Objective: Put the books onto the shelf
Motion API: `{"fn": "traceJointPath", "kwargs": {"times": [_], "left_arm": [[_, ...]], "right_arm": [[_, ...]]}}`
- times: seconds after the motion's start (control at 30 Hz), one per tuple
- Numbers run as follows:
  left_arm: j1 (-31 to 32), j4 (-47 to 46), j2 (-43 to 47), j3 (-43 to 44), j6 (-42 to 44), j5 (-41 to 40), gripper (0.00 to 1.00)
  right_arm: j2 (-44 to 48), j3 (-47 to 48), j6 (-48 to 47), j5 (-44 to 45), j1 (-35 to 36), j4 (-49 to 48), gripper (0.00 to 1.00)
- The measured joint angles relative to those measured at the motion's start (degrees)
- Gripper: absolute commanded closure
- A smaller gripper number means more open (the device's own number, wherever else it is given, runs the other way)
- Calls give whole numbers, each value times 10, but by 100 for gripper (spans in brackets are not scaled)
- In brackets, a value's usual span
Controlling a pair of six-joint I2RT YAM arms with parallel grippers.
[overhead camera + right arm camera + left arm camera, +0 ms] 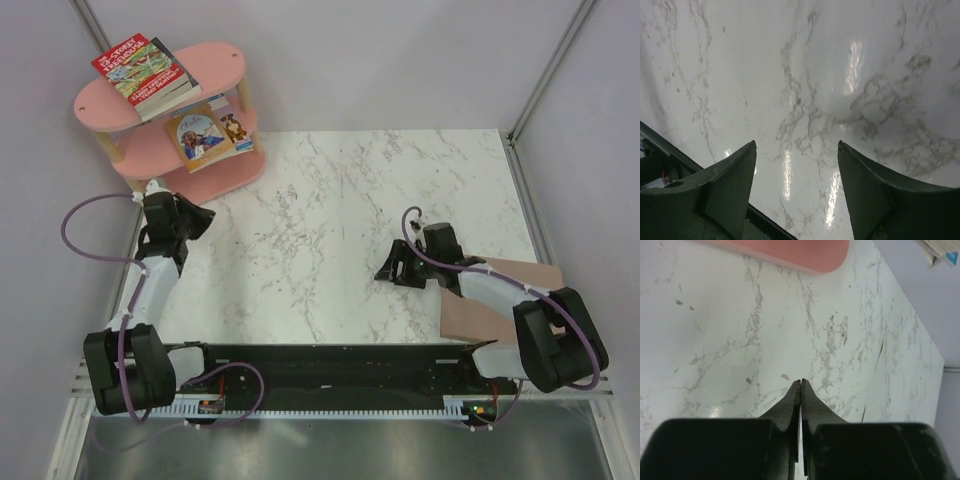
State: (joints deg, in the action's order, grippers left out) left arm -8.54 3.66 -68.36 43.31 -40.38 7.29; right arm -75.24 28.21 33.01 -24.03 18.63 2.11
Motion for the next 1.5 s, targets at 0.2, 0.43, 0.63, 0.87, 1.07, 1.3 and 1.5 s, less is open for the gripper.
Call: {"fn": "traceJointPath", "kwargs": {"times": [0.2,0.43,0.63,0.87,1.07,1.3,1.5], "left_arm": [[-3,-66,6,-66,-64,85,89],[-40,-410,-131,-161,-242,227,50],[-44,-656,-247,-173,-370,264,40],[-48,-721,-205,-167,-386,242,44],[-60,-608,-73,-147,-329,191,48],[-101,-529,-47,-97,-301,167,51],[-133,-468,-49,-94,-295,168,47]], "right_arm": [[-39,170,-56,66,3,77,19],[-41,257,-90,122,11,94,17],[-45,232,-90,134,19,101,17],[-45,167,-83,136,34,94,16],[-45,127,-73,137,51,86,15],[-47,113,-60,141,82,71,14],[-54,90,-45,145,110,48,14]]}}
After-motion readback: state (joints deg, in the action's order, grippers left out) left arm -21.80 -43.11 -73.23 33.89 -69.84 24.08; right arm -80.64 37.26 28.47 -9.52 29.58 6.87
